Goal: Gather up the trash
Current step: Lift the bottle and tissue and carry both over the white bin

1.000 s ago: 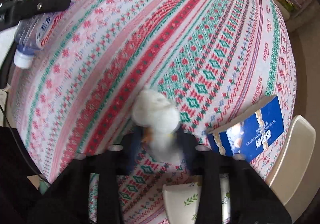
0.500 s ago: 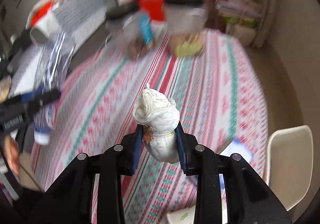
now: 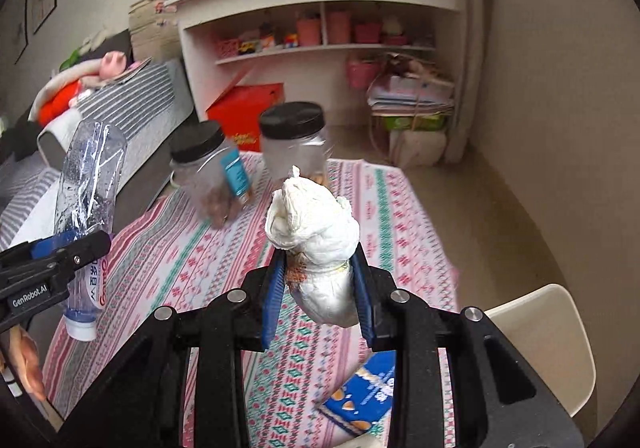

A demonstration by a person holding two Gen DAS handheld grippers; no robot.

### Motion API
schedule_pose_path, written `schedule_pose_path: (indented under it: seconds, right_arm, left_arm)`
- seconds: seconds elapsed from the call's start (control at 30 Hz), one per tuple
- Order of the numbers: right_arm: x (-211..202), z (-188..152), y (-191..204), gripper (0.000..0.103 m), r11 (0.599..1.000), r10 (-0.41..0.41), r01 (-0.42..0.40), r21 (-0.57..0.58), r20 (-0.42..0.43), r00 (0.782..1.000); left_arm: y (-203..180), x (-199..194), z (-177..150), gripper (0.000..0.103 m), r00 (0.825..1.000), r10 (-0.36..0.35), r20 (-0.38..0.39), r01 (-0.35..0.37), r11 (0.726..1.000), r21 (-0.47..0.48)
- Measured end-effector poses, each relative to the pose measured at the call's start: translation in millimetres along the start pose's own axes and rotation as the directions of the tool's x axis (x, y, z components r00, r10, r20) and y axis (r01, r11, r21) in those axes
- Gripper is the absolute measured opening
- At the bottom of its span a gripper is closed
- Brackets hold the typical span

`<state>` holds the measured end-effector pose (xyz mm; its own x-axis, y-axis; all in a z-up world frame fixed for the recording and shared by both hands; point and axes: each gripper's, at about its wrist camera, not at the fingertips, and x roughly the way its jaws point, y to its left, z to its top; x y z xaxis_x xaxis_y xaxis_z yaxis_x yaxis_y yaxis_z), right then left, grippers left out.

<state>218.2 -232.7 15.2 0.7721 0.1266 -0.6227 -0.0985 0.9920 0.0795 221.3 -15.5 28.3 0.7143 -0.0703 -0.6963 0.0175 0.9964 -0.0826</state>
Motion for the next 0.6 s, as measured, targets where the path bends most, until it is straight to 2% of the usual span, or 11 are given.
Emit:
schedule_pose_path:
  seconds: [0.27, 0.6]
  right_arm:
    - [-19.1, 2.7, -26.2, 0.030, 0.996, -0.081, 0.078, 0.040, 0.067, 0.994]
    - [-39.8, 1.9, -68.7, 0.030, 0.981, -0.169, 0.159, 0.108, 0.092, 0.981]
  left_arm:
    - [-32.7, -1.5, 0.3, 0.061, 0.999, -0.030, 0.032, 0.029, 0.999, 0.027]
    - [-74.1, -3.9, -1.4, 0.061, 0.995, -0.083, 0.053, 0.079, 0.994, 0.077]
